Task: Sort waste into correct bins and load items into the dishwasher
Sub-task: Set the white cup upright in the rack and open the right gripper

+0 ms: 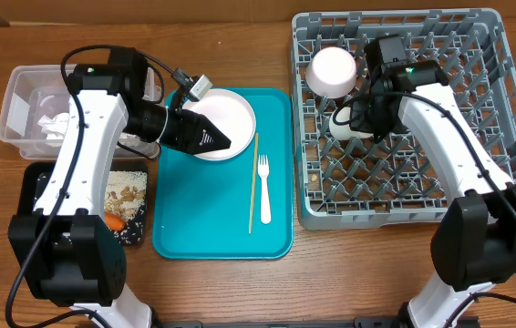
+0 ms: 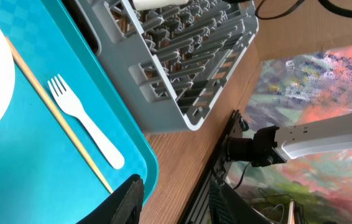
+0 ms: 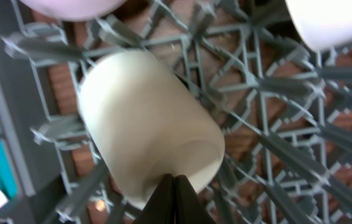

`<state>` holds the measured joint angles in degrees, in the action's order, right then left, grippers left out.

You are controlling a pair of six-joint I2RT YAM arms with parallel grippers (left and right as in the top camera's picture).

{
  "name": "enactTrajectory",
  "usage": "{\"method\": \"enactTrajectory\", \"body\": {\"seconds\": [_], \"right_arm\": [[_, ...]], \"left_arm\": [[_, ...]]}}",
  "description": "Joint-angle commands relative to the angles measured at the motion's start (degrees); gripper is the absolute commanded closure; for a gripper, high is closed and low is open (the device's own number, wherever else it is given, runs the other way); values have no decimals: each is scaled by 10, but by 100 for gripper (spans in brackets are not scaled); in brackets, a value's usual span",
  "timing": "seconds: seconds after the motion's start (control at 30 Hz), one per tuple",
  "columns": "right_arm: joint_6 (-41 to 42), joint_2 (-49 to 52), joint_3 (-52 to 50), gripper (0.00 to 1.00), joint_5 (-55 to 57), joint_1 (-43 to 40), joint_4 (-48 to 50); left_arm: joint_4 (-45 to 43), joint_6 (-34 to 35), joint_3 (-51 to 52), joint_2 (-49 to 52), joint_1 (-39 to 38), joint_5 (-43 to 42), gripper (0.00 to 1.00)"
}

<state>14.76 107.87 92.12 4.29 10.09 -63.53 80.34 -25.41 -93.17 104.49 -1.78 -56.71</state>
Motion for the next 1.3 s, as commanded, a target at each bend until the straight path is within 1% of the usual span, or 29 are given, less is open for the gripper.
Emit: {"method": "enactTrajectory", "body": {"seconds": [0.0, 0.1, 0.23, 0.47, 0.6, 0.83, 0.93, 1.07, 1.17, 1.27], "right_arm": [[2, -1, -3, 96, -43, -4, 15], [2, -1, -3, 96, -76, -4, 27], [2, -1, -7, 93, -78, -4, 37], [0, 0, -21, 93, -97, -4, 61], [0, 0, -21, 81, -109, -4, 63], [-4, 0, -21, 80, -121, -4, 73], [-28, 0, -21, 78, -152, -4, 82], [-30, 0, -21, 74, -162, -4, 87], [-30, 0, -21, 65, -162, -4, 89], [-30, 0, -21, 60, -162, -4, 96]], "left_arm": [[0, 4, -10, -3, -1, 2, 63], [-1, 4, -10, -3, -1, 2, 63], [0, 4, -10, -3, -1, 2, 63], [-1, 4, -10, -3, -1, 4, 63], [0, 4, -10, -3, -1, 4, 64], [0, 4, -10, -3, -1, 4, 64], [0, 4, -10, -3, -1, 4, 64], [0, 4, -10, -3, -1, 4, 64], [0, 4, -10, -3, -1, 4, 64], [0, 4, -10, -3, -1, 4, 64]]}}
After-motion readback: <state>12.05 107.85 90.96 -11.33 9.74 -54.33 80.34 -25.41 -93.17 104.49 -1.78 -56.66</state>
